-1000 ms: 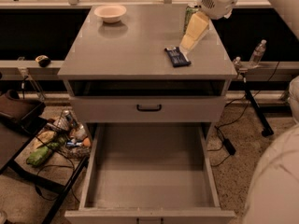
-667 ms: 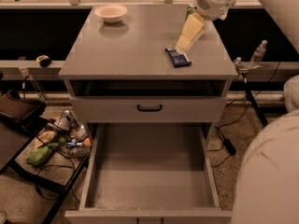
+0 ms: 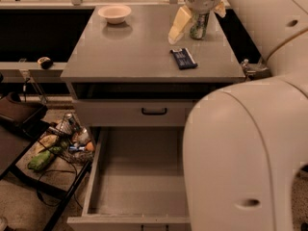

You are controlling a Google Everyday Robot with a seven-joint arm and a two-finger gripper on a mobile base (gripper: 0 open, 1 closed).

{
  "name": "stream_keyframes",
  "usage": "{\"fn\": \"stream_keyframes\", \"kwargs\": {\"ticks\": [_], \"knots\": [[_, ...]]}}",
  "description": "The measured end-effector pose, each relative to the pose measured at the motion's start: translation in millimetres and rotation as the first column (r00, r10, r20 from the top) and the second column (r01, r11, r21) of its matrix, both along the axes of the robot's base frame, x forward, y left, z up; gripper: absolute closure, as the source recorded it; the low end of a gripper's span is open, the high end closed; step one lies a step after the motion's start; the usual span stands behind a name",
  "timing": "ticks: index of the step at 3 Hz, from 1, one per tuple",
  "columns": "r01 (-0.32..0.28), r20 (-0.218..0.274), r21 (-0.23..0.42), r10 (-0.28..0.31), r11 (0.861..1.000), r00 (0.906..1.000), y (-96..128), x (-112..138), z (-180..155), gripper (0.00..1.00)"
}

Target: Place rxbar blueberry into middle drawer

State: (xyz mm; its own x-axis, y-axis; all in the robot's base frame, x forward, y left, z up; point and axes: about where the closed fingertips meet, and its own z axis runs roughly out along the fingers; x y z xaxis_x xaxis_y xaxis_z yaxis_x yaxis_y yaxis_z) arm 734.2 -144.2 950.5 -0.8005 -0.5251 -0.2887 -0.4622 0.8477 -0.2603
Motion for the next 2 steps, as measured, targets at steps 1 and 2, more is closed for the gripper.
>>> {"fn": "stream_keyframes", "kwargs": {"ticks": [1,2], "knots": [[0.090,-0.008,0.031,-0.089,0.995,0.9960,1.5,15.5,-6.3,0.00],[0.153,-0.028,0.078,-0.151,0.985,0.9881,0.1,29.0,-26.3,0.00]]}}
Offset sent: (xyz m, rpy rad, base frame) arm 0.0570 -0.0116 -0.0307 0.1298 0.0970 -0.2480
